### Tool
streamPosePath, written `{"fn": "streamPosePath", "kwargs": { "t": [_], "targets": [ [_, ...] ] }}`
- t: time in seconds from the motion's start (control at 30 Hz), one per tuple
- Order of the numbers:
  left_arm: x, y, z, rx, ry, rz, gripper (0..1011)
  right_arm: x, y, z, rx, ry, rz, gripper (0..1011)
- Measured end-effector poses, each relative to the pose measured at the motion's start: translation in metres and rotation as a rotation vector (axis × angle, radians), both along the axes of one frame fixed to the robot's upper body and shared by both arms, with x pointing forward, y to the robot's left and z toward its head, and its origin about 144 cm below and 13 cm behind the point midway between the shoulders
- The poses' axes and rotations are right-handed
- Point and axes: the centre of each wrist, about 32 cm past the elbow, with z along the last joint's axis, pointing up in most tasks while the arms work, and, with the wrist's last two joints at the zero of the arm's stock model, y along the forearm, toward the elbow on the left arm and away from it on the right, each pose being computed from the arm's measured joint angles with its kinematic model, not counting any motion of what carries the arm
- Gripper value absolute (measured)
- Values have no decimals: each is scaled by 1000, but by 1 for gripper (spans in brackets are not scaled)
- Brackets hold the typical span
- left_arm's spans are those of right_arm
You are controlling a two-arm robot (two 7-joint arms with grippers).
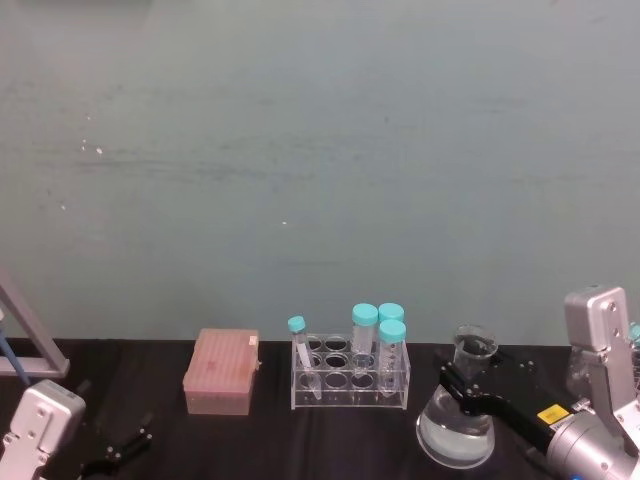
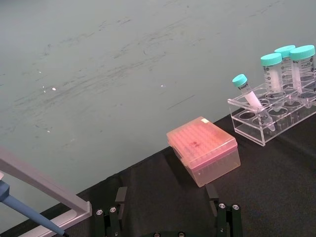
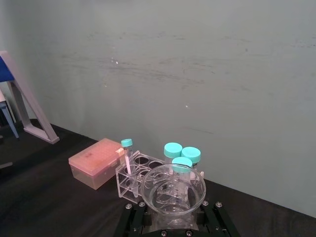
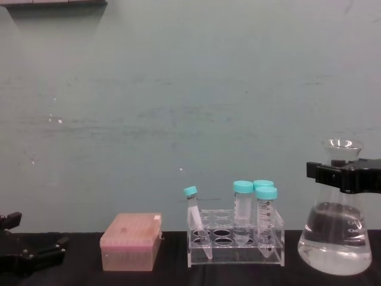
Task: Pick up the beaker with the right gripper, shake it three times, and then put it down.
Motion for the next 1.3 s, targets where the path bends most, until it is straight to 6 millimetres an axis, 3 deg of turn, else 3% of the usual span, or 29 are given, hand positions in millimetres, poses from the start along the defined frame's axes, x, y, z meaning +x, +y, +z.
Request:
{"fn": "streamPosePath", "kwargs": {
  "t": [0.3, 0.67, 0.87, 1.07, 1.2, 1.3],
  "targets": [
    [0, 0, 0, 0, 0, 0, 1000, 0, -1, 0, 30, 4, 14, 449],
    [0, 0, 0, 0, 0, 0, 1000, -5, 5, -8, 716, 243, 56, 449],
    [0, 0, 0, 0, 0, 0, 1000, -8, 9, -11, 922, 335, 33, 449],
    [0, 0, 0, 0, 0, 0, 1000, -9, 10, -13, 964, 365, 15, 449],
    [0, 0, 0, 0, 0, 0, 1000, -7, 8, -10, 843, 343, 9, 449],
    [0, 0, 0, 0, 0, 0, 1000, -5, 4, -4, 652, 266, 8, 449]
  ]
}}
